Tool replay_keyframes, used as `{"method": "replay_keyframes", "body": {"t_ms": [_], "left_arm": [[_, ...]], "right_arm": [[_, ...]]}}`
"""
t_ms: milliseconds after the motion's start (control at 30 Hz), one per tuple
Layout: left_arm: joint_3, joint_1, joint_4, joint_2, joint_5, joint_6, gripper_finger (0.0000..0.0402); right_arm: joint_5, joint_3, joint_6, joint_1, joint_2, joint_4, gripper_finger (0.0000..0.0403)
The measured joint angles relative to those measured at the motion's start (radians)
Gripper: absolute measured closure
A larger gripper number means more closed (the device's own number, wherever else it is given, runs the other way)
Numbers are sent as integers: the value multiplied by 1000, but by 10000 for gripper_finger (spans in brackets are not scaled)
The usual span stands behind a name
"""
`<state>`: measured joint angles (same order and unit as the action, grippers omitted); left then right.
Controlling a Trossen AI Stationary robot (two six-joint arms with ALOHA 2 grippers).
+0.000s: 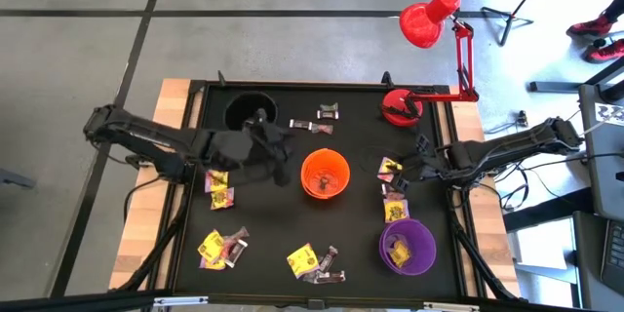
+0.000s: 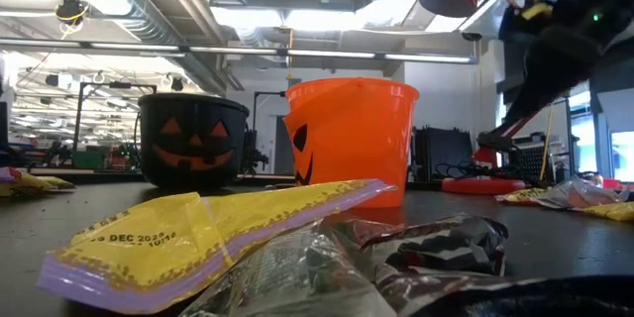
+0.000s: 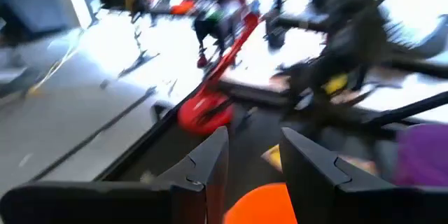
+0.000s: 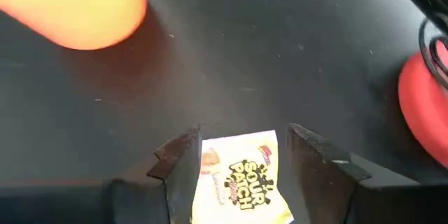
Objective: Sort candy
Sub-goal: Put the yellow candy into the purple bucket
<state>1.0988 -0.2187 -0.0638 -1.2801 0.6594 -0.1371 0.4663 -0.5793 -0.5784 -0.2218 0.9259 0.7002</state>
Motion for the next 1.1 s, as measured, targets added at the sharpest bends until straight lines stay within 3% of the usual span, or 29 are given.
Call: {"method": "replay_keyframes", "body": {"t_ms": [133, 300, 567, 833, 933, 1100], "left_arm": [[0, -65, 70, -16, 0, 68, 282], [0, -108, 116, -52, 3, 112, 282], [0, -113, 128, -126, 8, 114, 282], [0, -113, 133, -185, 9, 115, 283], [0, -113, 134, -200, 9, 114, 283], [0, -113, 125, -208, 9, 117, 282]], "right_arm": [[6, 65, -45, 7, 12, -72, 198], [-90, 151, -96, 71, 42, -152, 198], [-193, 224, -106, 195, 103, -190, 198], [-216, 232, -99, 244, 154, -231, 202], [-217, 232, -98, 243, 157, -243, 228], [-216, 233, -96, 243, 157, -257, 308]]}}
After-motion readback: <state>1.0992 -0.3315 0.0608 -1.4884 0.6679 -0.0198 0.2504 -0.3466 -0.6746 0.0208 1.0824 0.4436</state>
